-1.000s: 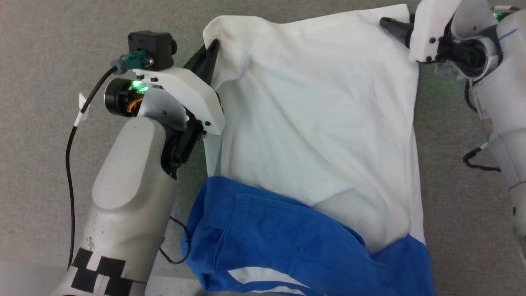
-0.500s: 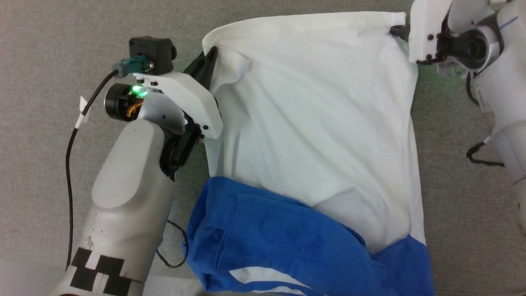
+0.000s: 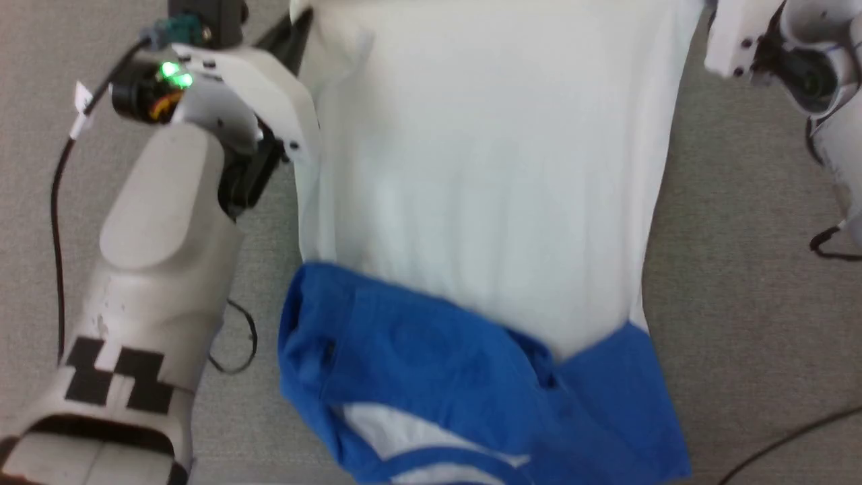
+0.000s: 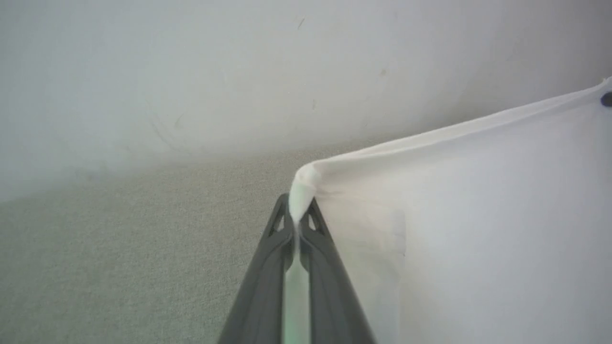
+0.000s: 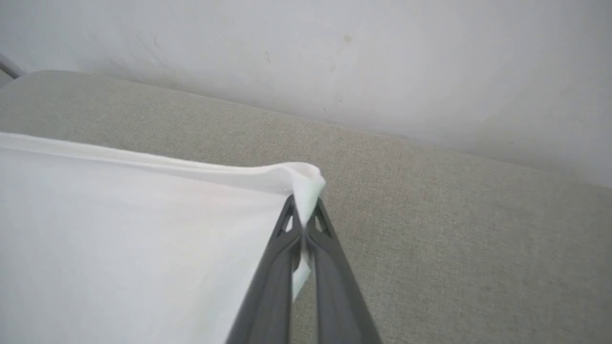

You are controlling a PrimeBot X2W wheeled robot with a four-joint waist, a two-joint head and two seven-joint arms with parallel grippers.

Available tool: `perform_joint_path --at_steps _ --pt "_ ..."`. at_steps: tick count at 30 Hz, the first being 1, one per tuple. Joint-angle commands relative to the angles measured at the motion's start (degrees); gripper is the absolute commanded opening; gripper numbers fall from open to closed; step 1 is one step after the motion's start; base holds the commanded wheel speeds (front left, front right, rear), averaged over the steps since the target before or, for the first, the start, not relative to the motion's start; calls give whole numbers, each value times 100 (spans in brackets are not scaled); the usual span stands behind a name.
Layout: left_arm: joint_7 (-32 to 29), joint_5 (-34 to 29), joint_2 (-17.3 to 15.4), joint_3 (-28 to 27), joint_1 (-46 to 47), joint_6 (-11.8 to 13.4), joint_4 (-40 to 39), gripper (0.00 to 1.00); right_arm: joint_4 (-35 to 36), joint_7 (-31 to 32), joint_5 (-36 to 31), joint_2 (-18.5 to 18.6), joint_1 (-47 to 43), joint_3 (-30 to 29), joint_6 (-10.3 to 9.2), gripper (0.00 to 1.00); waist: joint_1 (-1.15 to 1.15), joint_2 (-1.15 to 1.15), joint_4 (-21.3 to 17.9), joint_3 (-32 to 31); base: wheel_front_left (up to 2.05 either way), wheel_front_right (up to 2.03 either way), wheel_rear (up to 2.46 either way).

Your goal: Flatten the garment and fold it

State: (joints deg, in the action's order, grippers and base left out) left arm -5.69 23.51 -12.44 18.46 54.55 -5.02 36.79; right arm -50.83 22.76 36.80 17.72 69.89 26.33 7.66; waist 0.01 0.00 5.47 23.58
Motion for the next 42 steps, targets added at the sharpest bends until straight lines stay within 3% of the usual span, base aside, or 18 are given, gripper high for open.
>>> perform_joint_path --at_steps 1,10,18,24,30,36,42 --pt "149 -106 -134 -22 314 1 153 0 -38 -316 -124 132 213 -39 -17 0 -1 0 -161 -149 0 0 0" --pt "944 -336 -206 24 1228 17 950 0 -561 -1611 -588 -77 805 -233 -17 0 -1 0 -336 -350 0 0 0" --pt "1402 -138 -34 -18 751 1 1125 0 -401 -1931 -557 -163 306 193 -17 0 -1 0 -299 -672 0 0 0" --pt "1607 123 30 -96 -495 72 609 0 592 -2072 -194 71 -1078 655 -17 0 -1 0 -273 -1198 0 0 0" --pt "1517 268 -183 -163 -2141 392 -484 0 1878 -1918 113 441 -2831 633 -17 0 -1 0 -385 -1710 0 0 0" --pt "999 287 -411 -85 -3850 891 -2043 0 3132 -1637 6 554 -4596 26 -17 0 -1 0 -466 -1989 0 0 0" --pt "512 382 -537 -43 -5201 1347 -3199 0 4149 -1125 -417 127 -6224 -805 -17 0 -1 0 -537 -2107 0 0 0"
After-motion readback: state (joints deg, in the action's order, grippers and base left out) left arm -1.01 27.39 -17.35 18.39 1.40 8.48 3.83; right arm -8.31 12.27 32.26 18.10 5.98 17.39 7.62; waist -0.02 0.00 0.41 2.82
